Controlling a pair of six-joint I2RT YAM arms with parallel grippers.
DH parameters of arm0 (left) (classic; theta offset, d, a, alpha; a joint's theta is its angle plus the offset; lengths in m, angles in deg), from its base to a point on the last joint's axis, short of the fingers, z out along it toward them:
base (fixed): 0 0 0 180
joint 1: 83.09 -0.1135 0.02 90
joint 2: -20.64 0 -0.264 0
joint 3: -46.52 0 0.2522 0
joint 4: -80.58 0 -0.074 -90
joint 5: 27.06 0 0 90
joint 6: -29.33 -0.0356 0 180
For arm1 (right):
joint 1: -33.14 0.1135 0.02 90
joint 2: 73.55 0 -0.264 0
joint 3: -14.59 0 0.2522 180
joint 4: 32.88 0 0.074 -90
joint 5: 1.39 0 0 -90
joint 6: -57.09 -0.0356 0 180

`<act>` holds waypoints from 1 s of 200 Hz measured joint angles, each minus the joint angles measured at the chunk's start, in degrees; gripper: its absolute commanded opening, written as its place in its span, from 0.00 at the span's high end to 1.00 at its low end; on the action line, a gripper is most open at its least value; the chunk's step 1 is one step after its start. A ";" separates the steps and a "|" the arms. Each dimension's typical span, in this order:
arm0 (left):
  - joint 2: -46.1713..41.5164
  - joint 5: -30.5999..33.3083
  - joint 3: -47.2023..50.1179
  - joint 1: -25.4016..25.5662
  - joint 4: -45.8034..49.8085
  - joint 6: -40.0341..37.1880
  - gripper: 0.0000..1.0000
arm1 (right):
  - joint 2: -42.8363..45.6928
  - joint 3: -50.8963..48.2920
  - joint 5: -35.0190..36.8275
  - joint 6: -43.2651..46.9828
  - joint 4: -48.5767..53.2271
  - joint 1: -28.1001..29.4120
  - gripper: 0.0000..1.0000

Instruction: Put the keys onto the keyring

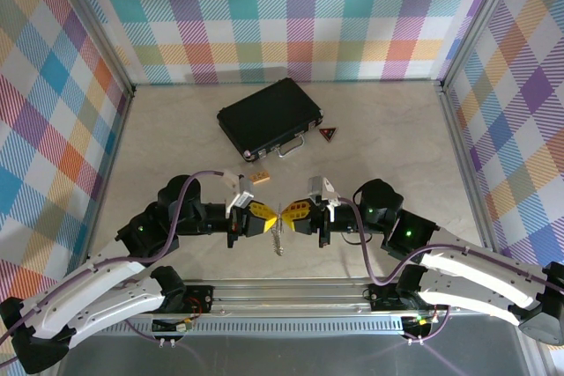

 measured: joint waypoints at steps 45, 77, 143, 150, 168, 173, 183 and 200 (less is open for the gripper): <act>1.11 -0.13 -1.33 0.46 2.73 -0.72 1.00 | 0.33 0.02 0.00 0.68 1.92 0.00 1.00; 1.64 -0.15 -2.32 0.68 5.07 -1.36 1.00 | 0.31 0.26 -0.46 1.49 3.54 0.00 1.00; 3.41 -0.66 -4.92 1.16 9.11 -2.40 1.00 | 0.31 2.21 -1.70 3.58 8.22 0.00 1.00; 3.61 -0.66 -5.07 1.16 9.55 -2.51 1.00 | 0.31 2.27 -1.73 3.85 8.48 0.00 1.00; 4.15 -0.63 -5.57 1.27 10.51 -3.06 1.00 | 0.31 2.29 -1.73 4.20 9.11 0.00 1.00; 4.26 -0.61 -5.64 1.31 10.71 -3.15 1.00 | 0.31 2.32 -1.73 4.28 9.25 0.00 1.00; 4.46 -0.66 -5.79 1.33 11.26 -3.50 1.00 | 0.31 2.40 -1.77 4.35 9.73 0.00 1.00; 4.68 -0.70 -5.92 1.51 11.56 -3.87 1.00 | 0.31 2.49 -1.95 4.50 10.14 0.00 1.00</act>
